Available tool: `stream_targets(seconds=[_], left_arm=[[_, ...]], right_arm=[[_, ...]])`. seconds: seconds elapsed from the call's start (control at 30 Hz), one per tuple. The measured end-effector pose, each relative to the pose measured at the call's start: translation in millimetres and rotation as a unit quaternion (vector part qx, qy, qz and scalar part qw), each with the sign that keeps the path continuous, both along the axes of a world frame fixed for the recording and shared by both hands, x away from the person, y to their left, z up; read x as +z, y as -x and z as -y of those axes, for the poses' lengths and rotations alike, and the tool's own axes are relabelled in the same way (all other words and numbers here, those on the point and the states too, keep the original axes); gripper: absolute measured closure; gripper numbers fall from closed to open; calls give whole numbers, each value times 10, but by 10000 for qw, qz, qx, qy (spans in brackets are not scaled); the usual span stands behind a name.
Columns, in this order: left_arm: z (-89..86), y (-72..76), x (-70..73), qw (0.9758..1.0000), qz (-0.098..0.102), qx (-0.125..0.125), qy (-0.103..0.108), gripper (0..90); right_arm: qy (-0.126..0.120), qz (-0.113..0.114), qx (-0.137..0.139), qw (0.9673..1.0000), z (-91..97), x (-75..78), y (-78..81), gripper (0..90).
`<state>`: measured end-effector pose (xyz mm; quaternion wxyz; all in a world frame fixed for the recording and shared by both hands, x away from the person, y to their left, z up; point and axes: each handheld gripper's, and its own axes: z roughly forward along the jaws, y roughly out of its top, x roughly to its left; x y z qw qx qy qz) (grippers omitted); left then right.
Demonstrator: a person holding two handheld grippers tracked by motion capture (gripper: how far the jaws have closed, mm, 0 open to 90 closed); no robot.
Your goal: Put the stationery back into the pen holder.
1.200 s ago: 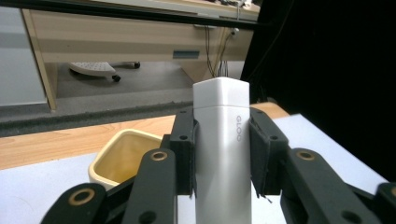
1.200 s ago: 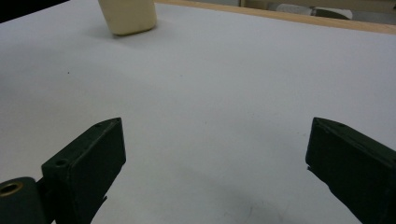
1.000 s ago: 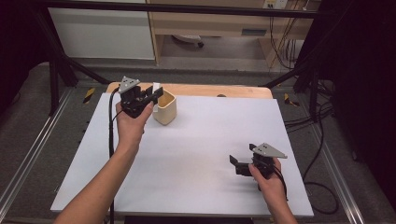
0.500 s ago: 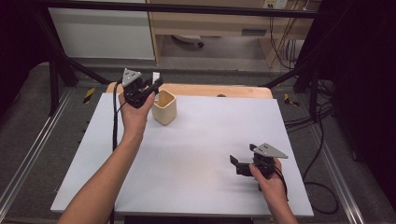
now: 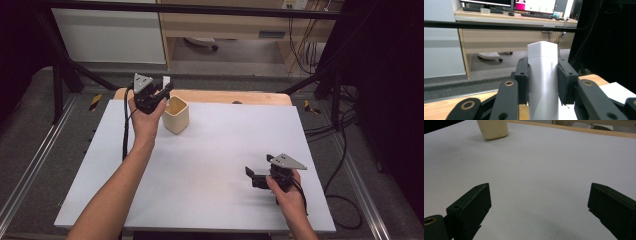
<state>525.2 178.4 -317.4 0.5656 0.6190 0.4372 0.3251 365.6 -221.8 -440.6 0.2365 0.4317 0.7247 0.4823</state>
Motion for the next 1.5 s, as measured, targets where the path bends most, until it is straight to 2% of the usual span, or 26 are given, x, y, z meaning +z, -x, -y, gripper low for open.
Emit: stream_targets(seconds=[0.1, 0.2, 0.47, 1.07, 1.5], left_arm=[[-3, -24, -29, 9999, -17, 12, -120, 663], [-13, -47, -49, 9999, -33, 39, -146, 663], [-27, -104, -106, 9999, -123, 91, -81, 663], [-2, -203, -240, 9991, -301, 168, -251, 663], [34, -243, -317, 9988, -374, 171, -246, 663]], right_arm=[[-1, -8, -1, 10000, 3, -2, 6, 52], [-3, -7, -5, 10000, 4, -4, 3, 52], [-20, 9, -1, 10000, 7, 1, 4, 52], [16, 42, -20, 10000, 10, 9, 10, 53], [18, 49, -11, 10000, 9, 10, 11, 53]])
